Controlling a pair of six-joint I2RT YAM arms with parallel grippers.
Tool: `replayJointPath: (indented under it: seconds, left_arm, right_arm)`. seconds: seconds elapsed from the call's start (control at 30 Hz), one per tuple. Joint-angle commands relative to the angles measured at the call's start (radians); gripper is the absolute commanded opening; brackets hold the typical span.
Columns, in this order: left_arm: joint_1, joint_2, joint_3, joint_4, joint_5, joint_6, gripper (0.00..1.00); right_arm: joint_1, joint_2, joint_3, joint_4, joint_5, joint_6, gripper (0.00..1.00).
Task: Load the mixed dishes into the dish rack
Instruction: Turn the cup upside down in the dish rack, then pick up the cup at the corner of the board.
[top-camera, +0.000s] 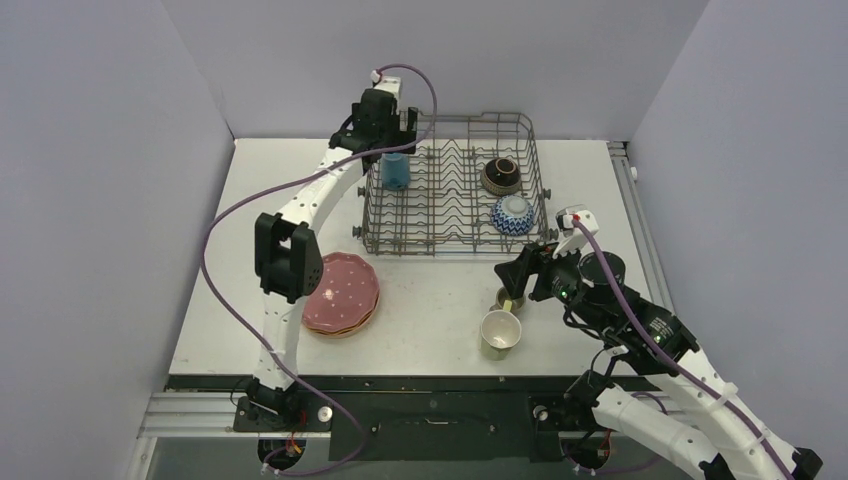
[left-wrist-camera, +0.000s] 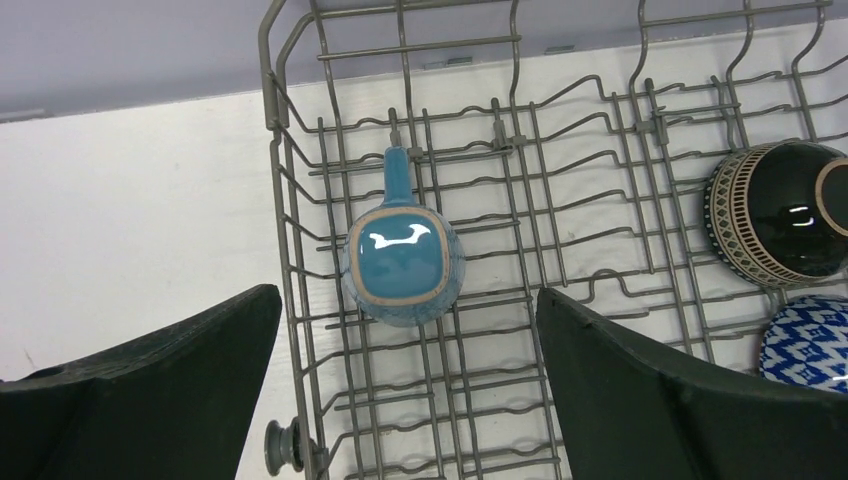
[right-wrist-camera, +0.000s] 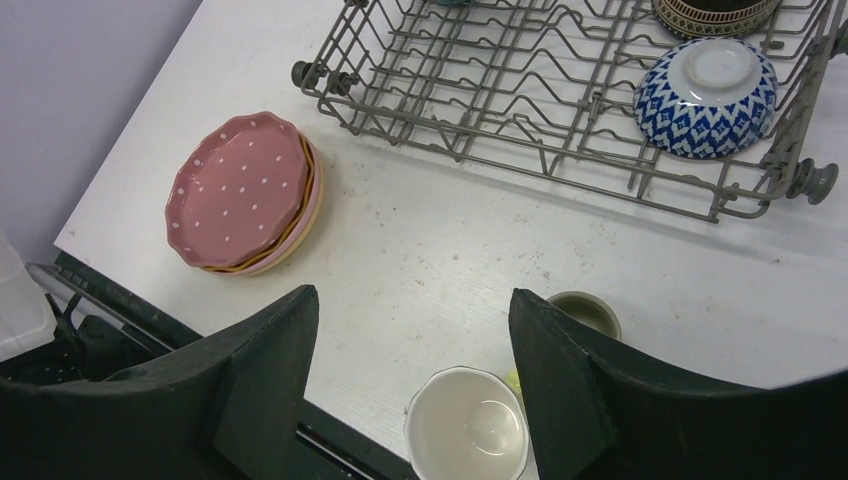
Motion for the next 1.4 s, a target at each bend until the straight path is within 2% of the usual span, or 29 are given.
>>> replayJointPath:
  seconds: [0.0,0.23,0.47,0.8,1.0,1.37]
  left_arm:
    - [-0.015,-0.147,-0.1,0.077,-0.009,0.013,0.97]
    - [-0.037,-0.289,-0.258,0.104,0.011,-0.006,0.97]
    - [-0.058,-0.425,-0.392,0.112,0.092,-0.078,0.97]
    - [-0.129,-0.556,-0.454,-0.025,0.113,-0.05,0.97]
    - [-0.174,-0.636,-0.51,-0.111,0.131,-0.026,0.97]
    - [-0.253,-0.845,-0.809,-0.117,0.155,-0.041,0.97]
  right_arm:
    - [-0.007,0.018,0.038,-0.046,0.051,-0.002,0.65]
    - [-0.007,0.014,0.03,-0.066,0.074,0.008,0.65]
    - [-0.01,0.038,0.039,-0.117,0.11,0.018,0.65]
    - [-0.012,0.061,0.04,-0.212,0.156,0.029,0.65]
    - [-0.013,0.093,0.032,-0.283,0.185,0.089,0.65]
    - [-0.012,0.155,-0.05,-0.317,0.148,0.237,0.66]
